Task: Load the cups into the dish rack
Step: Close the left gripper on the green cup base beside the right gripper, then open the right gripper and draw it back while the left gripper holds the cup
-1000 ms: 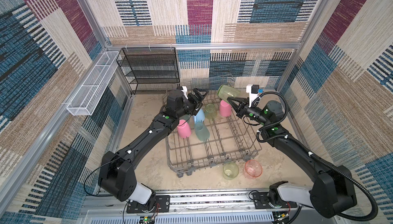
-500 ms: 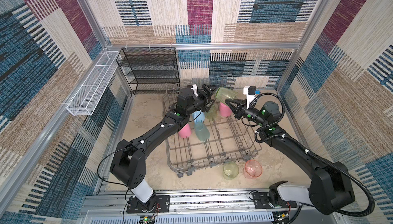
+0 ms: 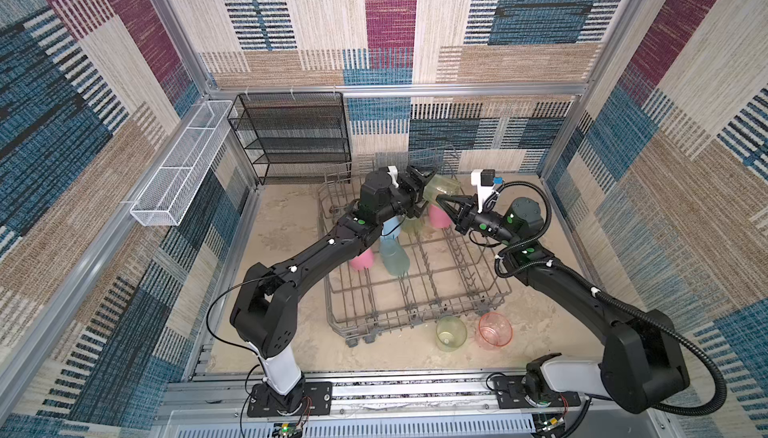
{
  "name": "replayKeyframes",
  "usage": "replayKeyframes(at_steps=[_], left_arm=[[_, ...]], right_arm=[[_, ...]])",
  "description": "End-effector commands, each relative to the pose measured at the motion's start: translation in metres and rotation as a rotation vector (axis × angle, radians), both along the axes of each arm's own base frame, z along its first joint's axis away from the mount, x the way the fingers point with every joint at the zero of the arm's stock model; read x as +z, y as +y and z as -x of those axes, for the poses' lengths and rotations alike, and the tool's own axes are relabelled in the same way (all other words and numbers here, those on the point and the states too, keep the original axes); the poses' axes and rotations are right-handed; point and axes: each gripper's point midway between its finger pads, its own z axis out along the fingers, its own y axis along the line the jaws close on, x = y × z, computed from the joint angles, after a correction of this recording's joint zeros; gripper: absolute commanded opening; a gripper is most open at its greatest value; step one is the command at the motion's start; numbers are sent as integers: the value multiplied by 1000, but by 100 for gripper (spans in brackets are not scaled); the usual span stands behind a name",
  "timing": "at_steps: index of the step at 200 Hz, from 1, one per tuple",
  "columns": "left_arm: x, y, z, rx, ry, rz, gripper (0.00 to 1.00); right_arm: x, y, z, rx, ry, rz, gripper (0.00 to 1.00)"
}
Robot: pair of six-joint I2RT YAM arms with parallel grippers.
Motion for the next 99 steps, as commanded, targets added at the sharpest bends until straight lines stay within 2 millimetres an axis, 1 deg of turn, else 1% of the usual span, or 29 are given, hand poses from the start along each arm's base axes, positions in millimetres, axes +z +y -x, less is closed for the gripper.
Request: replayKeyframes(at_steps=[1,16,47,65,99], left_arm=[[11,-2,0,-11,-24,36,87],[7,-3,0,-12,-15,28,84],[8,-3,0,-9,-29,25,75],[8,-1,0,-5,-32,22,72],[7,1,0,2,-39,12,70]], right_arm=[[10,1,1,8,-47,-8,0],[10,2,1,8,-44,-6,0],[7,3,-2,6,-34,-3,1],[7,3,-3,3,-31,0,1],[6,2,-7,-14,-18,-1,16]])
